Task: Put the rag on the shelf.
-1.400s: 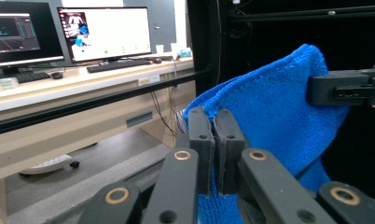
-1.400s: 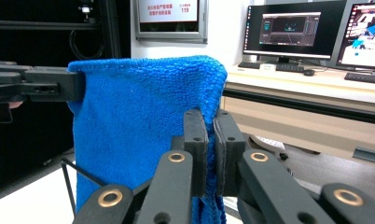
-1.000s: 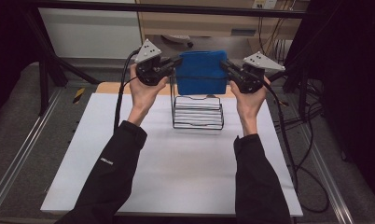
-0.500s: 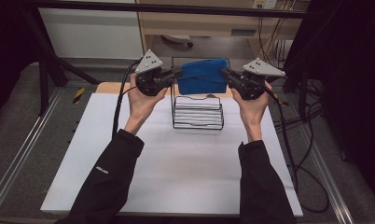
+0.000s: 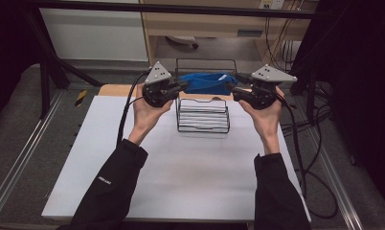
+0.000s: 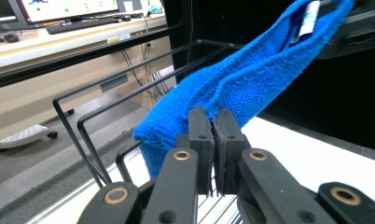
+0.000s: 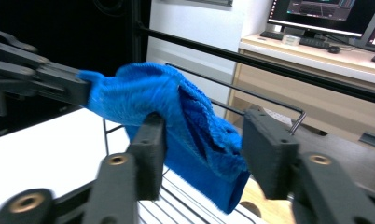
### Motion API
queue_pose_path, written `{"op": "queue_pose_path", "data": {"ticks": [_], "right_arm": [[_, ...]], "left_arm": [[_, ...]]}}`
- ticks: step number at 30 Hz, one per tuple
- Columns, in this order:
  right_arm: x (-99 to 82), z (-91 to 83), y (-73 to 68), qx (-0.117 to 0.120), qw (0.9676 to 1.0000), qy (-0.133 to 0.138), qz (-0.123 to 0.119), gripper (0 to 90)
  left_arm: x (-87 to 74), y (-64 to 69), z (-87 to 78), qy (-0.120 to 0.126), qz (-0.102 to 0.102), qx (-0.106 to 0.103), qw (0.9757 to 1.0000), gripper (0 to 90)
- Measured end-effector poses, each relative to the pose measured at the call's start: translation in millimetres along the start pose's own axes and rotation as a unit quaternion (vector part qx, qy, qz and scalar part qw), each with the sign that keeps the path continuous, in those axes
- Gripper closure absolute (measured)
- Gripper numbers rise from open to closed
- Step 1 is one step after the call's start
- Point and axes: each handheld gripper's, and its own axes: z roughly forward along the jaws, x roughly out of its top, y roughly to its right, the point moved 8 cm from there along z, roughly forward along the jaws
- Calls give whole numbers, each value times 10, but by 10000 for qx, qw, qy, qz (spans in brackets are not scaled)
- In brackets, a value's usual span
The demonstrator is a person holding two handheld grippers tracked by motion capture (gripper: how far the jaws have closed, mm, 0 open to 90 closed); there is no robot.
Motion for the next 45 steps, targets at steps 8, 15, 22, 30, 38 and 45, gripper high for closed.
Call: {"op": "queue_pose_path", "data": {"ticks": [8, 15, 22, 30, 38, 45], "right_arm": [[45, -151, -118, 165, 9997, 141, 103, 326], [101, -34, -236, 437, 9984, -15, 361, 698], [-129, 172, -258, 438, 9954, -623, 583, 882], [-360, 266, -163, 282, 9938, -847, 658, 856], [-487, 313, -114, 192, 9944, -846, 601, 807], [-539, 286, -79, 148, 9954, -761, 557, 734]], "left_arm": [[-78, 10, 17, -163, 142, 65, 9997, 870], [-90, 10, 24, -200, 133, 75, 9997, 855], [-133, 27, -19, -239, -82, -51, 9997, 755], [-49, 85, -134, -209, -348, -218, 9989, 617], [-208, 72, 2, -693, -450, -37, 9966, 771], [-401, -34, 126, -921, -730, 96, 9930, 899]]}}
